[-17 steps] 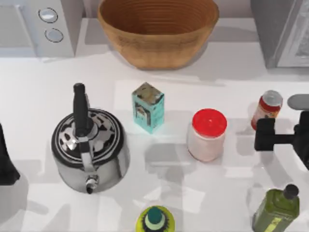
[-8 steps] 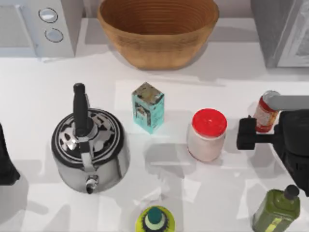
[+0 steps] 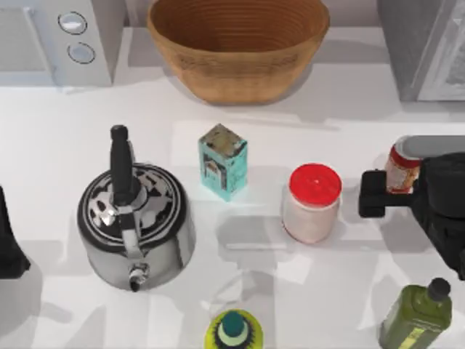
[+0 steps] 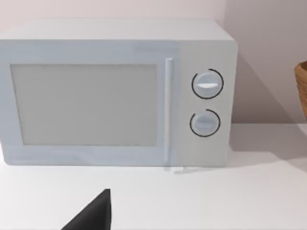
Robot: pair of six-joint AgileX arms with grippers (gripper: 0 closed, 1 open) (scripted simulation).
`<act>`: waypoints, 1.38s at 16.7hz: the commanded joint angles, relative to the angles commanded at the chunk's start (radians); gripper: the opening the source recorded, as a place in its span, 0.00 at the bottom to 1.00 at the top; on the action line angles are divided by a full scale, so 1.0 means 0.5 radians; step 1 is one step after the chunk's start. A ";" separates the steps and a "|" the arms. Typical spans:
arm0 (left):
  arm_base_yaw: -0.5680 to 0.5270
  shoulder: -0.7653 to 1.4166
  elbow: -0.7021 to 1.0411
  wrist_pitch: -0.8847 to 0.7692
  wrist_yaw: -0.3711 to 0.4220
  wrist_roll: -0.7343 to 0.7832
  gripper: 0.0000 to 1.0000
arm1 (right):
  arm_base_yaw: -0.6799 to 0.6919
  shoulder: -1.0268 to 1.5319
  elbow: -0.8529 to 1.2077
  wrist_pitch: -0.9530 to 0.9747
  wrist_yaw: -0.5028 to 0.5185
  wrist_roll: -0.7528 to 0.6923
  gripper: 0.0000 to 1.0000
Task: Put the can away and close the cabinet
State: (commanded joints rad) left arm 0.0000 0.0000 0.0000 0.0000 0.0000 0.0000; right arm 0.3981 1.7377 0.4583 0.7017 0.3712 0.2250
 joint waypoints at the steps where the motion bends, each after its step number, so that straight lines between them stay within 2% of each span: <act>1: 0.000 0.000 0.000 0.000 0.000 0.000 1.00 | -0.020 0.075 0.041 0.044 -0.010 -0.008 1.00; 5: 0.000 0.000 0.000 0.000 0.000 0.000 1.00 | -0.042 0.370 0.207 0.233 -0.028 -0.023 1.00; 10: 0.000 0.000 0.000 0.000 0.000 0.000 1.00 | -0.040 0.402 0.230 0.262 -0.035 -0.028 1.00; 23: 0.000 0.000 0.000 0.000 0.000 0.000 1.00 | -0.040 0.402 0.230 0.262 -0.035 -0.028 0.02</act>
State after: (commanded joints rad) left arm 0.0000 0.0000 0.0000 0.0000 0.0000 0.0000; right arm 0.3780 1.9387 0.5731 0.8327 0.3538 0.2109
